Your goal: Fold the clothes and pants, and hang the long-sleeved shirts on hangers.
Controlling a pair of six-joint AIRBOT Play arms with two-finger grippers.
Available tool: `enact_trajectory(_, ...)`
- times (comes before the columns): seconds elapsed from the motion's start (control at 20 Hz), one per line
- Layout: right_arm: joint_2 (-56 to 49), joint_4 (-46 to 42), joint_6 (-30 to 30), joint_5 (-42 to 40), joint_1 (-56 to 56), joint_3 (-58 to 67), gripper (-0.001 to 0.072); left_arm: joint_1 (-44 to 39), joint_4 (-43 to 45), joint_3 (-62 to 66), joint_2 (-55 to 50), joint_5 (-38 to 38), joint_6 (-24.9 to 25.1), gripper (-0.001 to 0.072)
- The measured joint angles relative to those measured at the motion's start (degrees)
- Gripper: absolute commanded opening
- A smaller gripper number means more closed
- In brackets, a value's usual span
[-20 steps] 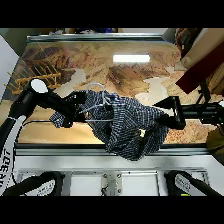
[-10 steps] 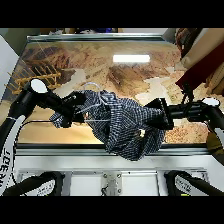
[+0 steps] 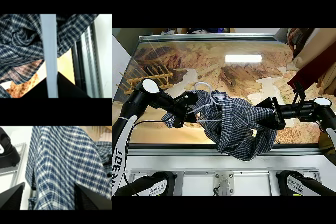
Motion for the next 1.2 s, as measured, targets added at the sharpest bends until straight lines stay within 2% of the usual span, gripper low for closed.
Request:
enact_trajectory(0.4, 0.0, 0.02, -0.02, -0.02, 0.0, 0.0, 0.0698, 0.0, -0.33, 0.0, 0.0, -0.2, 0.02, 0.0021)
enact_trajectory(0.45, 0.0, 0.02, -0.02, -0.04, 0.0, 0.0, 0.0536, 0.0, -0.33, 0.0, 0.0, -0.2, 0.02, 0.0021)
enact_trajectory(0.5, 0.0, 0.02, -0.04, -0.09, 0.0, 0.0, 0.0214, -0.02, -0.33, 0.0, 0.0, -0.22, 0.02, 0.0021)
enact_trajectory(0.55, 0.0, 0.02, -0.04, -0.22, 0.0, 0.0, 0.0026, -0.02, -0.33, 0.0, 0.0, -0.22, 0.0, 0.0021)
enact_trajectory(0.75, -0.02, 0.13, -2.51, -0.44, 0.0, 0.0, 0.0022, -0.02, -0.33, -0.02, -0.02, -0.33, -0.04, 0.0021)
enact_trajectory(1.05, -0.04, -0.04, -18.82, -1.29, 0.0, -0.04, 0.0022, 0.0, -0.31, 0.02, 0.0, 0.68, 0.11, 0.0021)
enact_trajectory(1.2, -0.04, 0.0, -22.18, -2.34, 0.07, -0.04, 0.0023, 0.0, -0.33, 0.04, 0.02, 0.7, 0.13, 0.0021)
